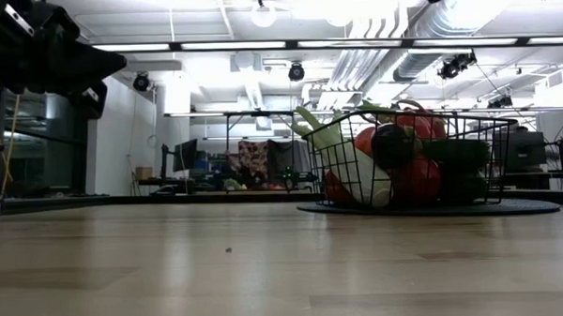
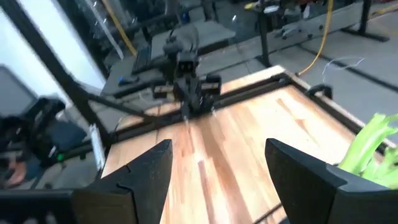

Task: Build produce basket
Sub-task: Return to Home Position

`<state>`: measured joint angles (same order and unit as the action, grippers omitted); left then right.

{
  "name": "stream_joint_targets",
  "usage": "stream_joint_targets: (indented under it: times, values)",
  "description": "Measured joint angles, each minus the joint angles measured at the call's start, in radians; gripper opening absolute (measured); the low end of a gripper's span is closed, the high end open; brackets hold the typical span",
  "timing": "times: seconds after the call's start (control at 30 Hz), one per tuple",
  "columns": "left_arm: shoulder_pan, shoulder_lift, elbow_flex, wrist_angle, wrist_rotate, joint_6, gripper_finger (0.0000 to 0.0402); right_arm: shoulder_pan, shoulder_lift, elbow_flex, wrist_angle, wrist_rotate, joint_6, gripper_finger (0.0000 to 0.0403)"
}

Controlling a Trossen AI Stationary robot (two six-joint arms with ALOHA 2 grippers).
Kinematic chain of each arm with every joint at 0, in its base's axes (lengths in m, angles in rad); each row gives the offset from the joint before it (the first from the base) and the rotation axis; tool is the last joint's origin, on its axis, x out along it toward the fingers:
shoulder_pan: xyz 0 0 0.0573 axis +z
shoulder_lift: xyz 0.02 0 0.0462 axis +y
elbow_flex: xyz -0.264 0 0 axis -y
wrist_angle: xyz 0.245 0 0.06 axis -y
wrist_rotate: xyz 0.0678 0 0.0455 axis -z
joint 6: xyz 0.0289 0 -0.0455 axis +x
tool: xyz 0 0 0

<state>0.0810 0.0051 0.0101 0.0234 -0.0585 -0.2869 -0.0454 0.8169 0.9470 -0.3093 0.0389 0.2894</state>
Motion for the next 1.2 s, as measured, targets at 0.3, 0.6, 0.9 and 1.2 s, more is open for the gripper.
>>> stream_joint_targets:
  times: [0.3, 0.6, 0.9, 1.2]
  values:
    - [0.064, 0.002, 0.001, -0.005, 0.012, -0.043, 0.0000, 0.070, -0.052, 0.000, -0.173, -0.055, -0.002, 0.0224]
    - [0.063, 0.002, 0.001, -0.005, 0.010, -0.043, 0.0003, 0.192, -0.296, -0.206, -0.159, 0.007, 0.025, 0.0038]
    - [0.063, 0.002, 0.002, -0.005, 0.010, -0.043, 0.0003, 0.203, -0.561, -0.516, 0.032, 0.091, 0.014, 0.0008]
    - [0.063, 0.002, 0.002, -0.004, 0.010, -0.043, 0.0003, 0.203, -0.787, -0.677, 0.230, 0.127, -0.091, 0.0001]
